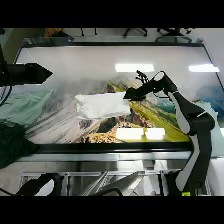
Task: Fold the shirts.
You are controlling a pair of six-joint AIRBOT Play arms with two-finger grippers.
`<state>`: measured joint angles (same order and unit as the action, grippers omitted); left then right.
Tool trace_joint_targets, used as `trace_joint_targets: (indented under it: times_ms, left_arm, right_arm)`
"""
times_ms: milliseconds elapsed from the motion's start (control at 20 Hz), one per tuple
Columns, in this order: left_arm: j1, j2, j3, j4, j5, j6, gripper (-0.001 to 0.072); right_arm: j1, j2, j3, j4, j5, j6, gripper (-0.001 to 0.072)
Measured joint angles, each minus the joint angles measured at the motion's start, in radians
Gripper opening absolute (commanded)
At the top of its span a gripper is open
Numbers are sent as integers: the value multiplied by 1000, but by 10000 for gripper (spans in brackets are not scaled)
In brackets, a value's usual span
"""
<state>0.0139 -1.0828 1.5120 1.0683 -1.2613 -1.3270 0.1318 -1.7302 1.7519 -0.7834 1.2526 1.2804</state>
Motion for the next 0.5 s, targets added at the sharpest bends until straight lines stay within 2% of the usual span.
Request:
trace_joint_targets:
  times_ms: [100,150,200,250,500]
  left_arm:
    - [0,0,0,0,-2,0,14]
    - [0,0,0,0,-2,0,14]
    - [0,0,0,0,-2,0,14]
    - [0,0,0,0,-2,0,14]
    - [0,0,0,0,-3,-1,14]
  right_arm:
    - [11,-22,-2,18,3,-10,266]
    - [16,-31,-3,37,5,-21,140]
    - [20,-36,-5,53,11,-40,57]
    - [24,-36,-1,71,24,-60,19]
    - [8,75,104,151,74,-99,18]
